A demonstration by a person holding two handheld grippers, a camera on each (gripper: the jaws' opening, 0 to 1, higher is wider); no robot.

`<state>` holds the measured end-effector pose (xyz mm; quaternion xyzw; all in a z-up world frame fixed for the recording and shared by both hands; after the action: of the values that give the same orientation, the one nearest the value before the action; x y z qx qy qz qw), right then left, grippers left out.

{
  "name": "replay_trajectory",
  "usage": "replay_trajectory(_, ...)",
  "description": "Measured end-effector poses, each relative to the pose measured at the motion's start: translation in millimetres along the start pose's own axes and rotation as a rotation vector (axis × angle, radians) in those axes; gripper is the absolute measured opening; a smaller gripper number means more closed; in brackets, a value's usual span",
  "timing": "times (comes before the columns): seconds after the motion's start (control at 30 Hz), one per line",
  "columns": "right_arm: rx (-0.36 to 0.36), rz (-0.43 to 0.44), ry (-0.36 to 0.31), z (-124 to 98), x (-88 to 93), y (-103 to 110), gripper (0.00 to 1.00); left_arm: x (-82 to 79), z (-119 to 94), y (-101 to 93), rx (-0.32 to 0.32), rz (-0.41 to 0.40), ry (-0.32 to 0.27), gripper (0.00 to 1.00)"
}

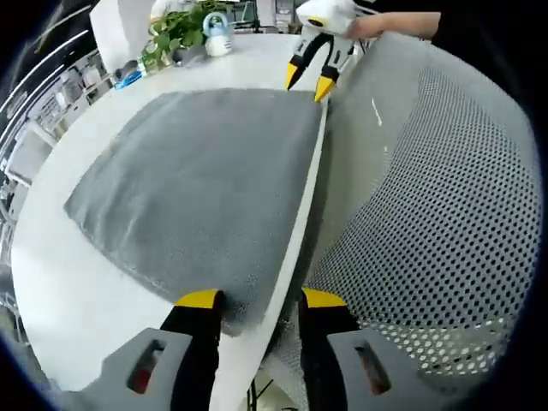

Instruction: Fold the towel on the table until its edges align and the towel forms a compact rectangular stack.

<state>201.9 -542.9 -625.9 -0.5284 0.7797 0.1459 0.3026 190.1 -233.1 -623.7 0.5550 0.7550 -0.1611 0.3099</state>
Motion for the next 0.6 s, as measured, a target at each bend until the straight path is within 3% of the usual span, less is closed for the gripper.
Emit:
replay_trajectory(0.23,-0.015,0.028,0.027,6,2.8,-2,0.31,3.2,4,6.2,-0.012,-0.006,0.036,0.25)
replay_trajectory(0.37,-0.025,0.06,0.04,7,3.7,-1,0.27,4.5,5,11.8,-0.019,-0.063,0.031,0.2)
replay_trajectory(0.43,-0.044,0.105,0.038,7,3.6,2,0.2,4.7,7,16.3,-0.026,-0.068,0.037,0.15)
replay_trajectory(0.5,-0.068,0.134,0.03,6,2.0,5,0.03,0.2,8,18.1,-0.038,-0.116,0.027,0.1)
replay_trajectory(0.6,-0.06,0.125,0.033,4,0.0,7,0.01,-1.6,9,16.7,-0.039,-0.121,0.028,0.06)
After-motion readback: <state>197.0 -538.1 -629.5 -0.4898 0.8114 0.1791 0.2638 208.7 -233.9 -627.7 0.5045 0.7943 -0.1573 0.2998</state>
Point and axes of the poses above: the point that each gripper's makers call its tool centre point, and the gripper's own axes: z roughly forward along the fingers, y roughly to its left, x roughly out of its underside, the point moved 3 cm from there along -z, roughly backward along the fingers, and after that the axes turned 11 degrees about -y, right-handed, at the moved point
